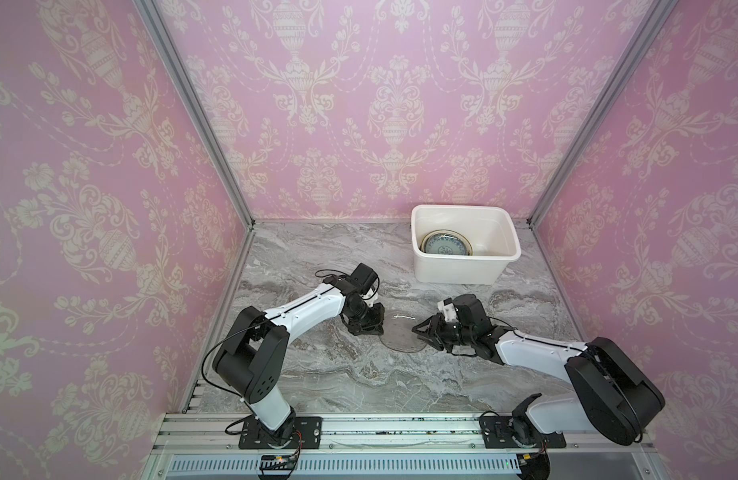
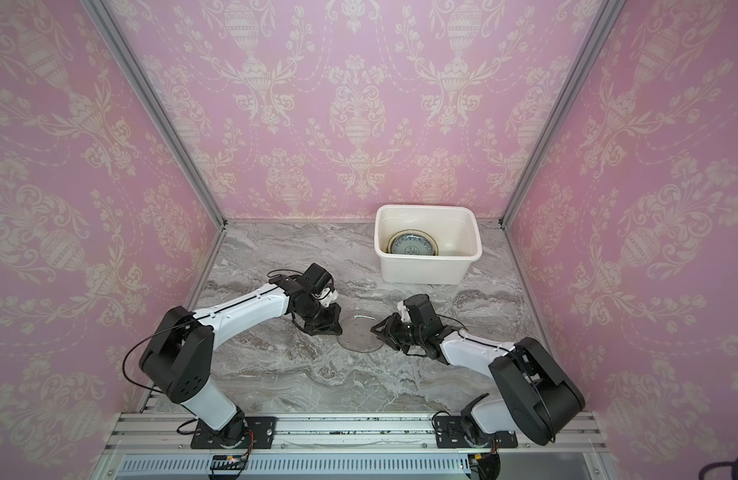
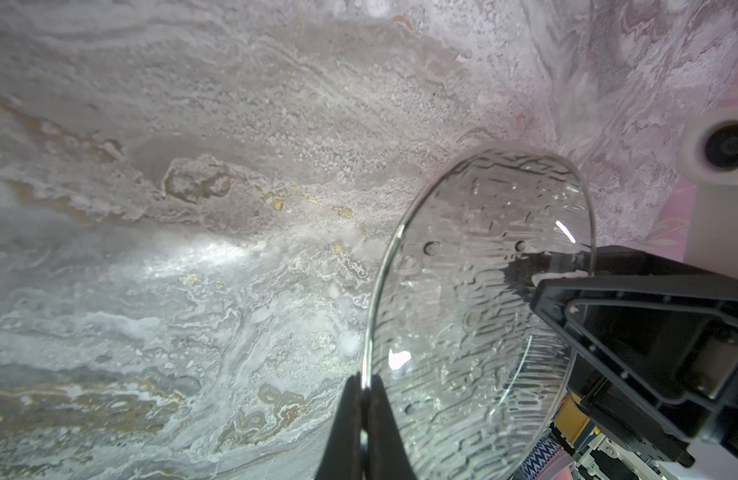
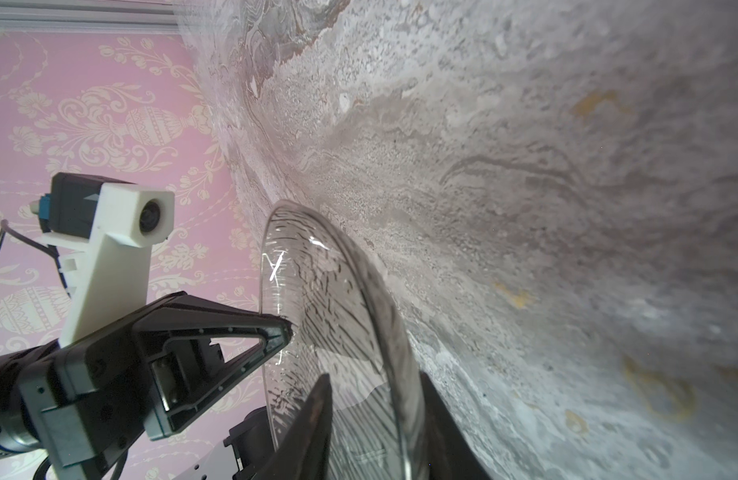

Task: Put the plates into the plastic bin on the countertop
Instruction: 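Grip the second glass plate's rim with the right gripper while the left holds it, then carry the second glass plate into the bin with the right gripper while the left withdraws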

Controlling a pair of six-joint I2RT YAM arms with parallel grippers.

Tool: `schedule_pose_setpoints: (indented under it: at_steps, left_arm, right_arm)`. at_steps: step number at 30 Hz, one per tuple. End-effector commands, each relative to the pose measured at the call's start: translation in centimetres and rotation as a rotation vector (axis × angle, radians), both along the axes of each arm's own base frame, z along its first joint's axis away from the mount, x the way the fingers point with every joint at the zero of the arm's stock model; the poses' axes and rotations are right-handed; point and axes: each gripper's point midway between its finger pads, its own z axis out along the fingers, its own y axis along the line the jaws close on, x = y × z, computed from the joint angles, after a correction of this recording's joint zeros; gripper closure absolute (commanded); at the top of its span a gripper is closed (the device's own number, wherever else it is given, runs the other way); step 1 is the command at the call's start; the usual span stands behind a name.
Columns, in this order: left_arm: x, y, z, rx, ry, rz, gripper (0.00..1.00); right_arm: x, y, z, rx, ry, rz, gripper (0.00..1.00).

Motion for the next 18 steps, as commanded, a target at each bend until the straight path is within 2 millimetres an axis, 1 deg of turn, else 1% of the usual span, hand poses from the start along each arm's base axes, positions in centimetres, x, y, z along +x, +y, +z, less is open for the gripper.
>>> schedule_pose_setpoints:
  at_steps: [1,5,13,17,18]
  left_arm:
    - [-0.5,-1.0,1.0,-0.027,0.016,-0.036,1.00]
    - [-0.6,-1.3,1.2,-0.027,0.012,-0.048,1.00]
    - [-0.8,-0.9,1.1,-0.003,0.005,-0.053,1.00]
    - [-0.5,-0.9,1.6,-0.004,-0.019,-0.048,1.00]
    - [-0.4,-1.0,1.8,-0.009,-0.027,-0.049,0.98]
  right_arm:
    - [0.4,0.7,0.8,0.025,-0.028,0.017,0.68]
    - [0.4,0.7,0.9,0.026,-0.031,0.018,0.75]
    - [0.3,0.1,1.1,0.001,-0.049,-0.003,0.91]
    - [0.3,-0.2,1.2,-0.011,-0.057,-0.010,0.96]
    - [0.3,-0.3,1.2,-0.013,-0.058,-0.012,0.98]
